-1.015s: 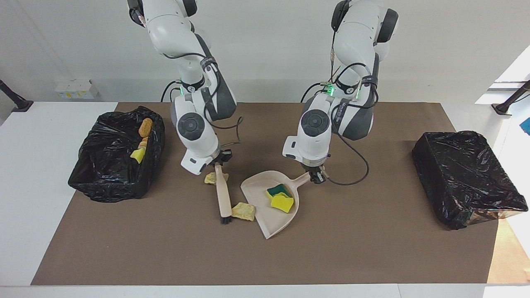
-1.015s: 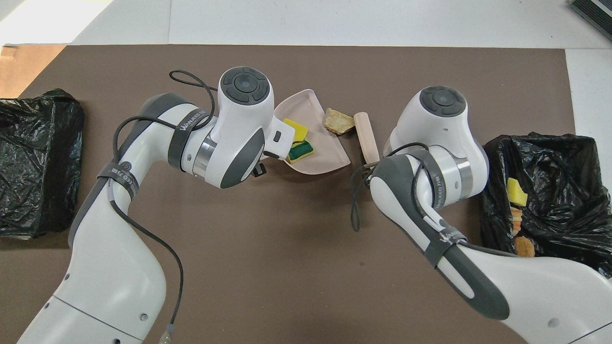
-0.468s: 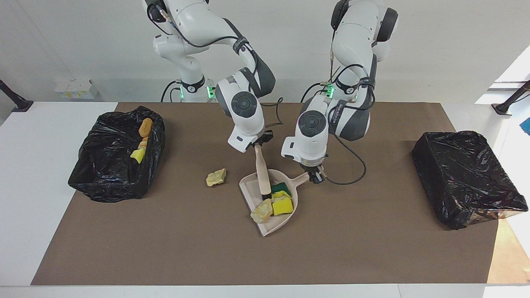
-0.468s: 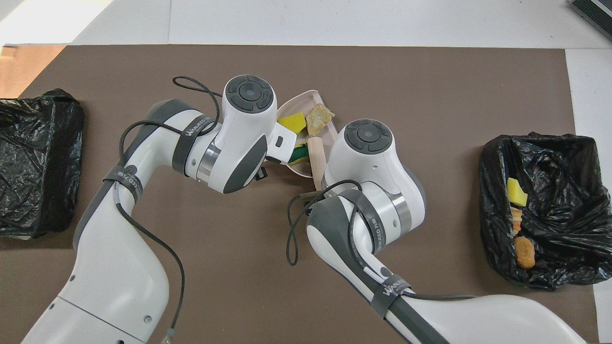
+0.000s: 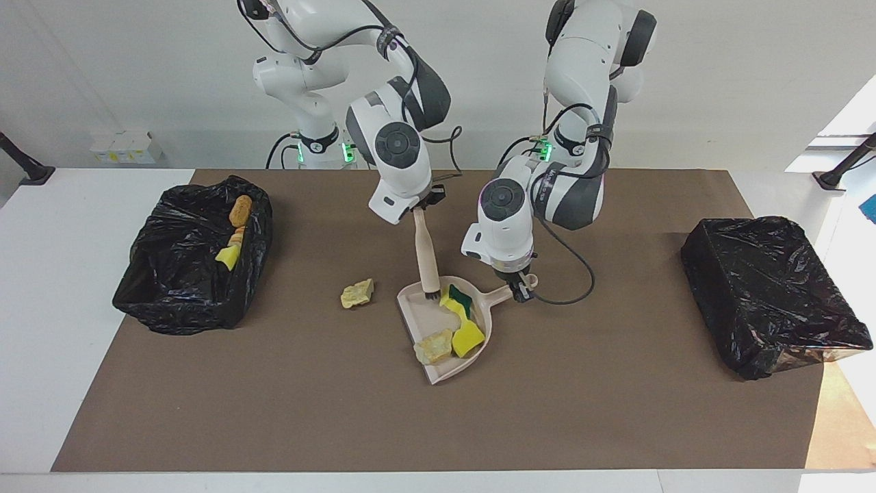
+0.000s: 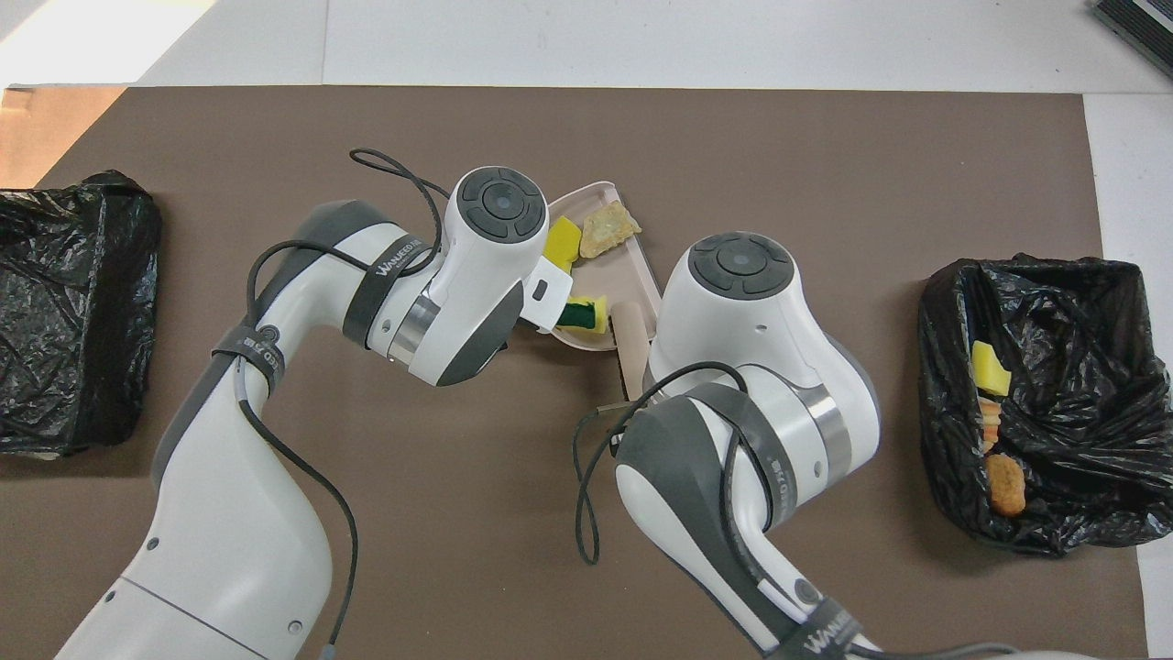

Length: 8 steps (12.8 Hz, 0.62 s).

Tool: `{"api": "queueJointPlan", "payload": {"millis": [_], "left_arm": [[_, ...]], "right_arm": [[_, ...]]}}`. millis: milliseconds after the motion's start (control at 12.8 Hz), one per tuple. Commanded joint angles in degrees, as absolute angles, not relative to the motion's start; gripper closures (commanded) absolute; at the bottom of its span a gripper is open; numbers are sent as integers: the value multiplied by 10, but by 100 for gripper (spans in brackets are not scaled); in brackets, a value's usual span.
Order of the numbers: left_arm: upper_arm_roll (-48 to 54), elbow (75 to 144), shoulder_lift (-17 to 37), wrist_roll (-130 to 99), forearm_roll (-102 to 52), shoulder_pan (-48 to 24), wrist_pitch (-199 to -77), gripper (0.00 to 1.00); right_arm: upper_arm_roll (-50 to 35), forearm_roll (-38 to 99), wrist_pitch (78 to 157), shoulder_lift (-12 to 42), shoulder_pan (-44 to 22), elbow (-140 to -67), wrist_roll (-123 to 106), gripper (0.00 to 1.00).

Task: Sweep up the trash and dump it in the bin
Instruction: 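Push the bread chunks into the dustpan with the right gripper's brush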

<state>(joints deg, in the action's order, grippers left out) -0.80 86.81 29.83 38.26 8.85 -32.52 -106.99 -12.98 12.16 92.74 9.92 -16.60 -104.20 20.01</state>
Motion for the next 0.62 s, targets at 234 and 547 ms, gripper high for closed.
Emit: {"api": "queueJointPlan", "payload": {"millis": [234, 547], "left_arm": [[-11, 896, 271, 387, 100, -342, -1047, 100], [-11, 899, 263, 388, 99, -365, -1032, 100]], "right_arm": [[-131, 118, 1015, 23, -47, -1191, 118, 100], [-133, 30, 1017, 52, 25, -1146, 47, 100]]}}
